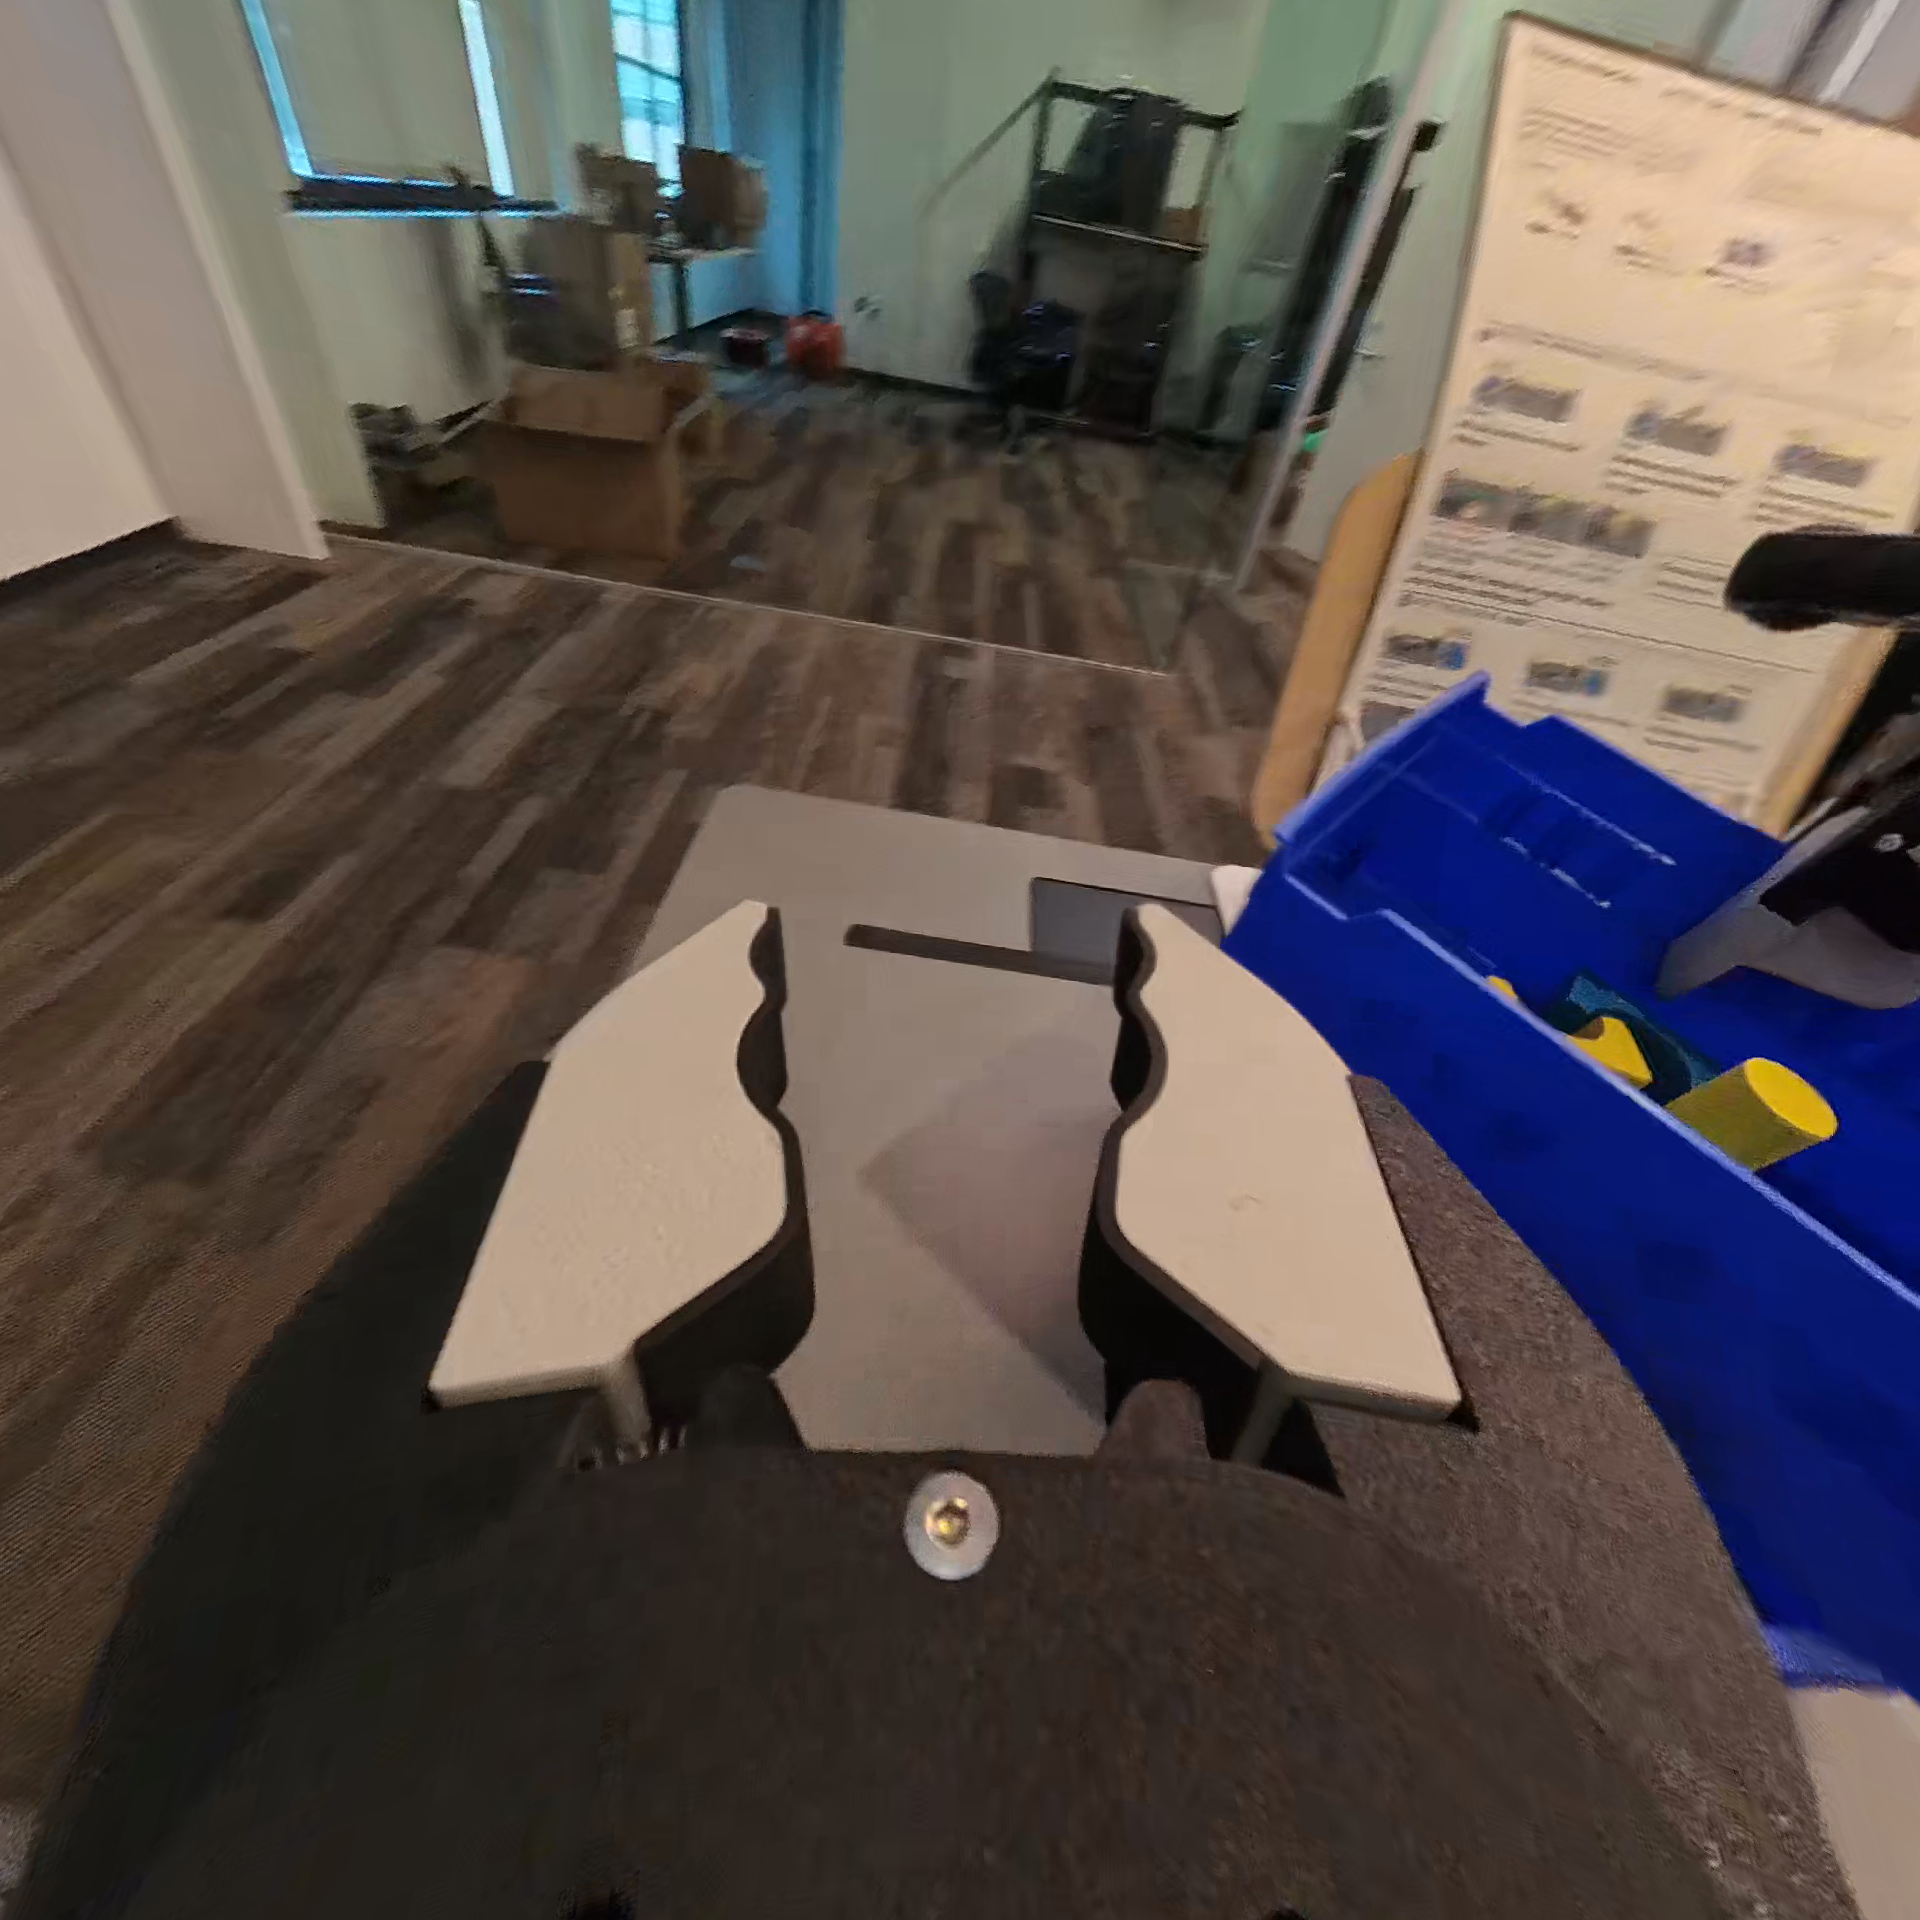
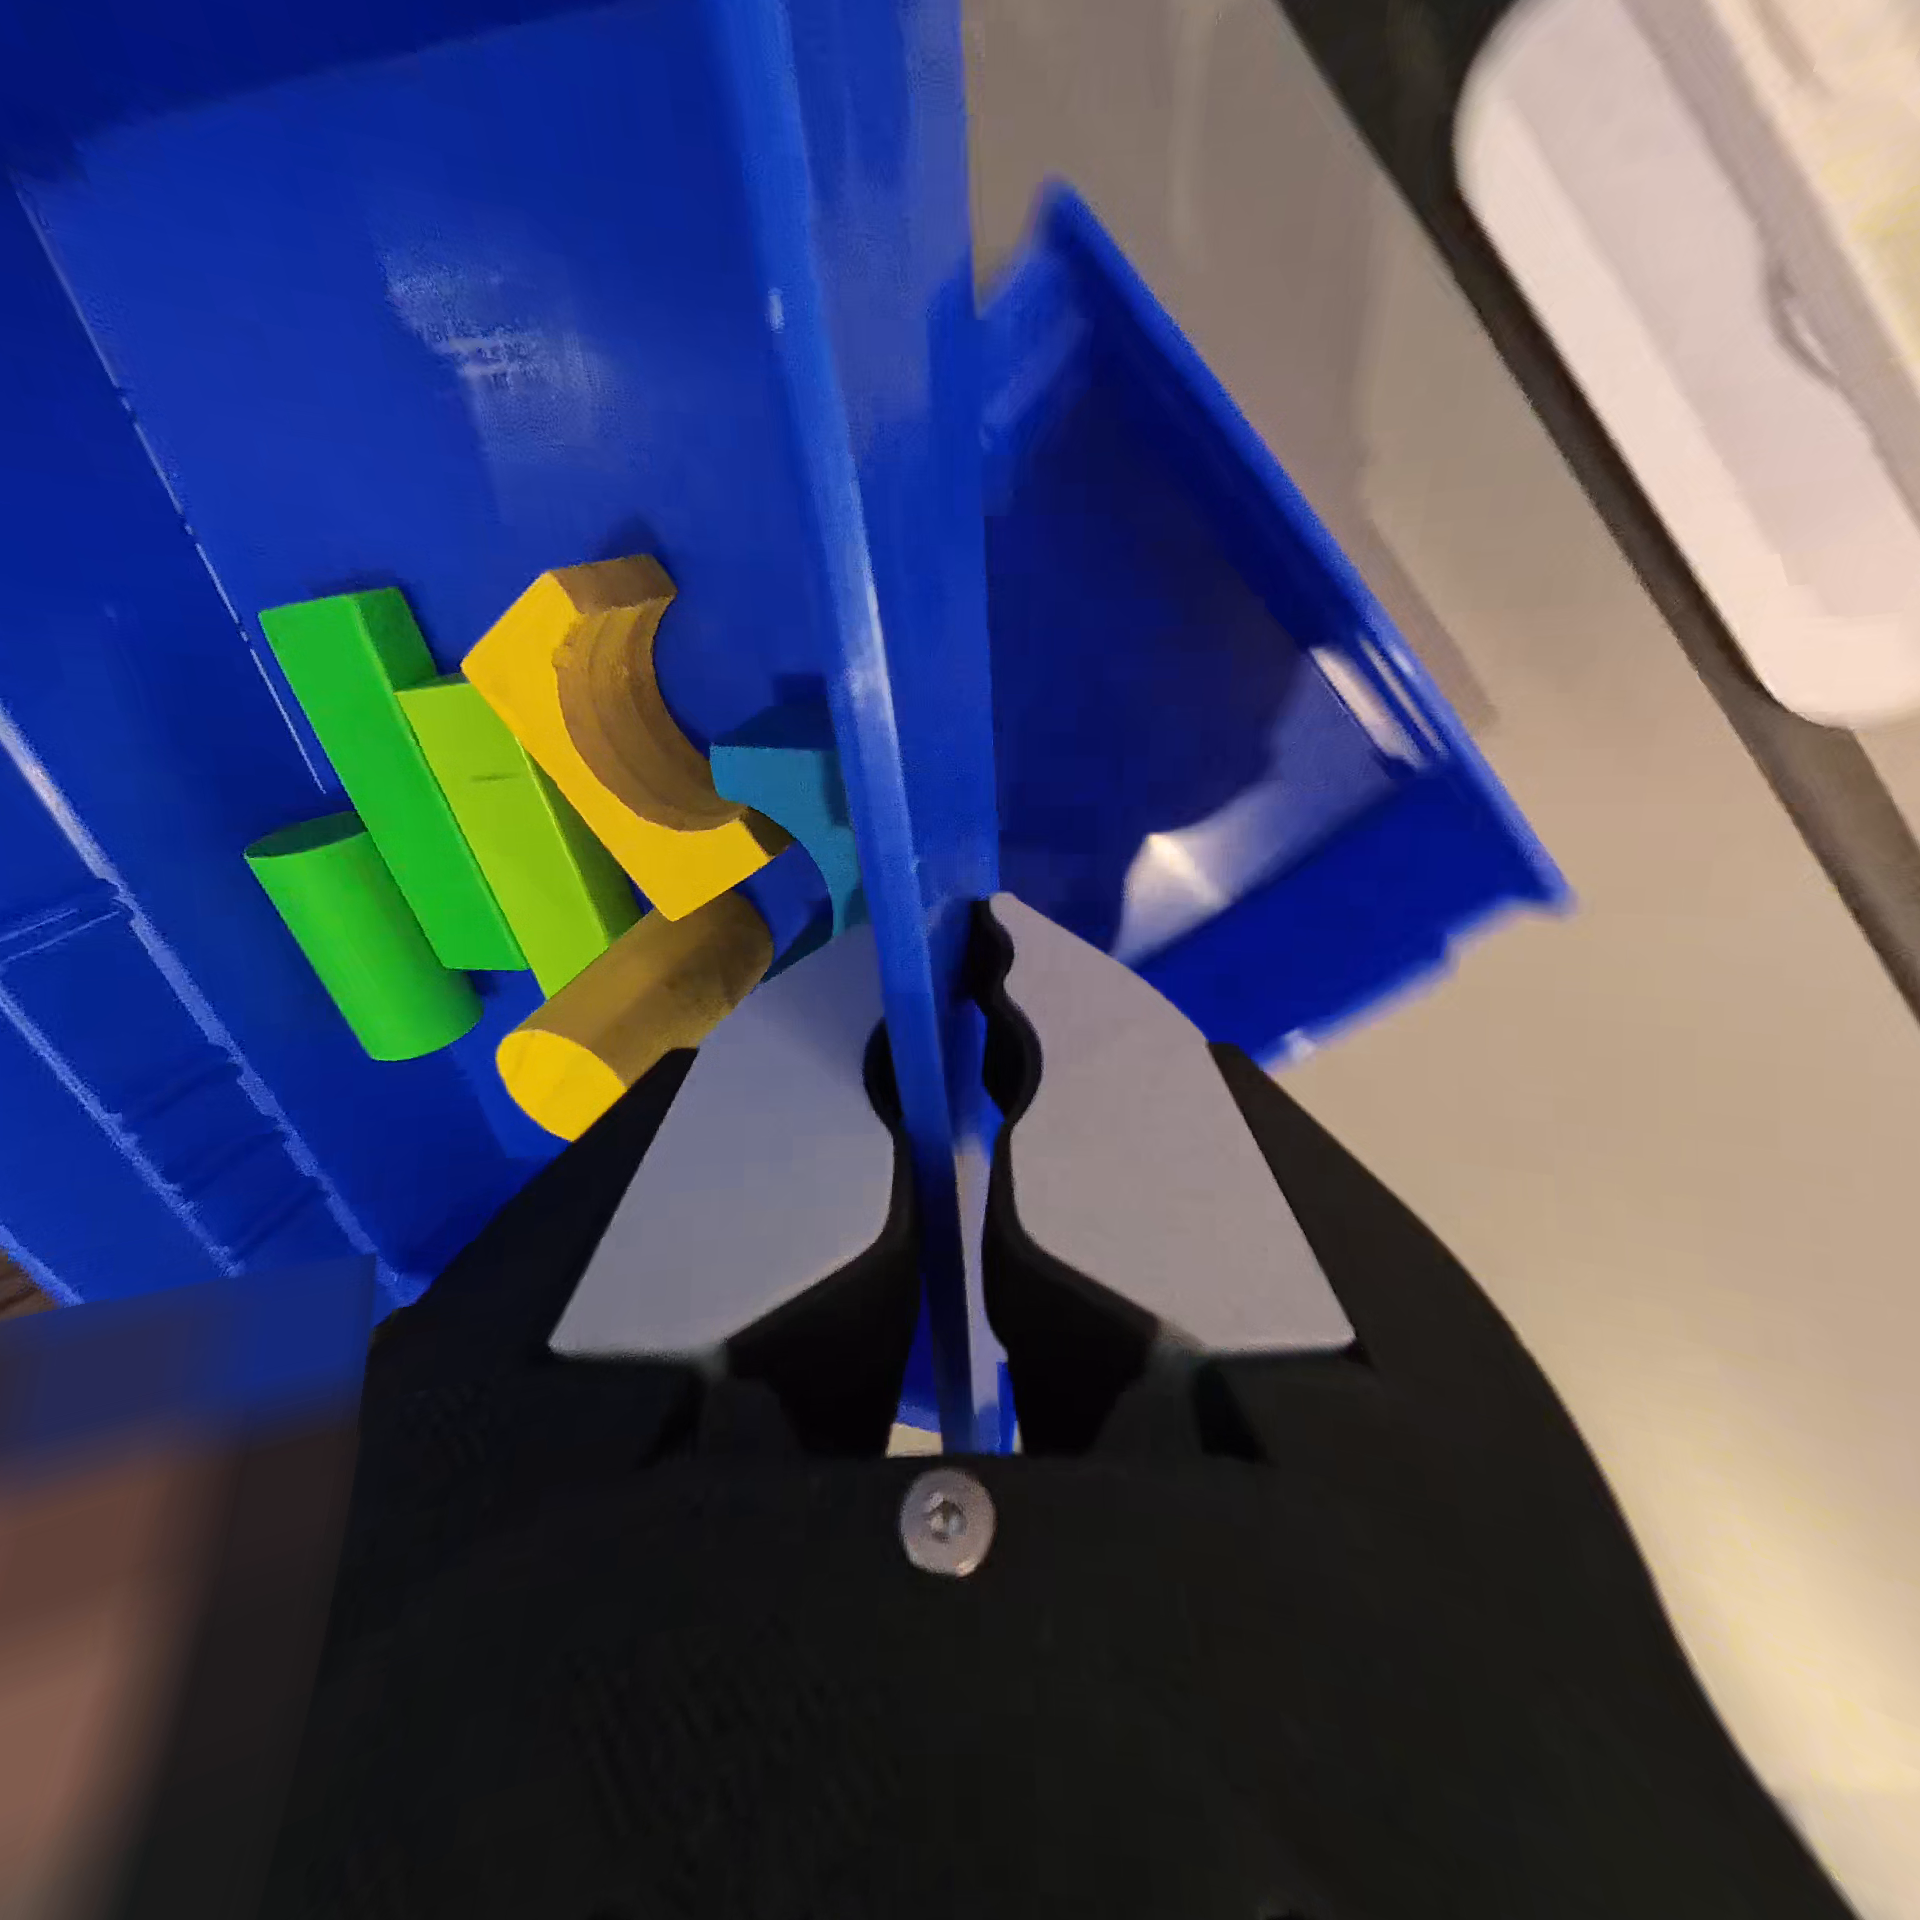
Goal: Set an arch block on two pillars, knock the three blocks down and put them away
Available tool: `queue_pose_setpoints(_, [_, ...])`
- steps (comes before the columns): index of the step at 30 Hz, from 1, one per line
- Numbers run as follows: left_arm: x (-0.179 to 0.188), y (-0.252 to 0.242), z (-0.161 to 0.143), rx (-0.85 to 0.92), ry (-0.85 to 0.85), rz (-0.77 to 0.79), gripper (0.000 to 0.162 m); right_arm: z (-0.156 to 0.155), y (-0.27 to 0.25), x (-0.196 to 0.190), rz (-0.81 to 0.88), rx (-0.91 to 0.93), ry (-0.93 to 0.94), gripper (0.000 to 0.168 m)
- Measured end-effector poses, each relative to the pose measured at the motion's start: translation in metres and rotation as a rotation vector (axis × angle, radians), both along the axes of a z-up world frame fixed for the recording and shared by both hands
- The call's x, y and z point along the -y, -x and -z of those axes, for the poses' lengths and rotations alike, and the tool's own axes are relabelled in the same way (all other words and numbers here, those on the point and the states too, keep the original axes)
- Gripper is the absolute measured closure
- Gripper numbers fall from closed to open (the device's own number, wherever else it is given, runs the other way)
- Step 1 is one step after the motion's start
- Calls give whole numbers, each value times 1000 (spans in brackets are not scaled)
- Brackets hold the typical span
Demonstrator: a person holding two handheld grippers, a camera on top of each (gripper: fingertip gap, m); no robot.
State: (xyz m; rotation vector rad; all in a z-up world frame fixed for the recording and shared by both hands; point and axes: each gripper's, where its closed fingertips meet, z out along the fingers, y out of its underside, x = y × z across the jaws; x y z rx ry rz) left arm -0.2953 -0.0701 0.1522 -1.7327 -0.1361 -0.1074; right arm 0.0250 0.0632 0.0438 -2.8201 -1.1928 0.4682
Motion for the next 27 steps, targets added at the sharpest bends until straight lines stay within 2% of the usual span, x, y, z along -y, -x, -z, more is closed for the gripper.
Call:
queue_pose_setpoints(6, [29, 16, -7, 54, -18, -68, 90, 19, 128, 7, -116, -40, 25, 160])
queue_pose_setpoints(12, [55, 38, -6, 50, -19, -150, 88, 45, 202, 10, -175, -11, 32, 159])
queue_pose_setpoints(18, [40, 35, 29, 69, 161, -59, 90, 79, 238, 11, -177, 28, 35, 159])
queue_pose_setpoints(24, [36, 32, 38, 54, 204, -20, 91, 134, 240, 2, -90, 59, 88, 159])
queue_pose_setpoints(27, [33, 37, 45, 53, 234, -22, 93, 152, 234, -5, -42, 58, 66, 158])
